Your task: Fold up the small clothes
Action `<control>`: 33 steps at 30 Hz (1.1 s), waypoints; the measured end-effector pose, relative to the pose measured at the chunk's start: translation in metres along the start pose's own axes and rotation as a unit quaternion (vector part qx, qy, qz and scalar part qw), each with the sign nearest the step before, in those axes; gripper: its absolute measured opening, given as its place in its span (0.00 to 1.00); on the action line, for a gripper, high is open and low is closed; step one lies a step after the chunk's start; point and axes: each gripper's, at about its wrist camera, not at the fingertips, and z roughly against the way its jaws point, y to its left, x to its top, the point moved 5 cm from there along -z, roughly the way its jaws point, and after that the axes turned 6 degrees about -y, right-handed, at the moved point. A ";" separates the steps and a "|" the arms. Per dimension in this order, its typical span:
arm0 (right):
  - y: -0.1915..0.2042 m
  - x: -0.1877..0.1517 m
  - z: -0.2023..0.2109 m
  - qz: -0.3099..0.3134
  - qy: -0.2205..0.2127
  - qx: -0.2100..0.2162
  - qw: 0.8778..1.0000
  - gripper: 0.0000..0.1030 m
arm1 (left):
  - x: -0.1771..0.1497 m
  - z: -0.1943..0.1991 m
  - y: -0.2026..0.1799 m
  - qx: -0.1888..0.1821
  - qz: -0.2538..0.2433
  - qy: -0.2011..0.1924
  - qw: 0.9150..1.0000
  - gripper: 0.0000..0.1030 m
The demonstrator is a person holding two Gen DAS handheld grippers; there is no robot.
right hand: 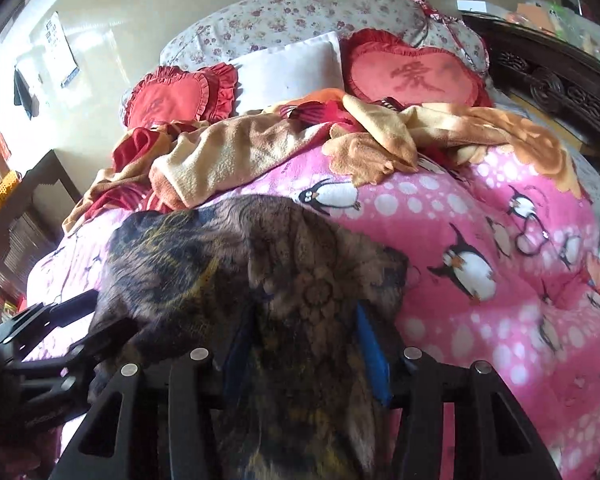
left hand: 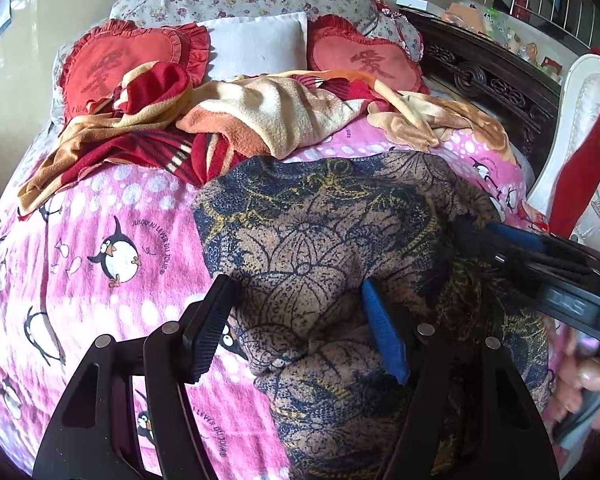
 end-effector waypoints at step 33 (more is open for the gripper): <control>0.010 -0.047 0.043 -0.050 0.016 0.145 0.988 0.27 | -0.061 0.035 -0.001 -0.217 0.153 0.067 0.962 0.32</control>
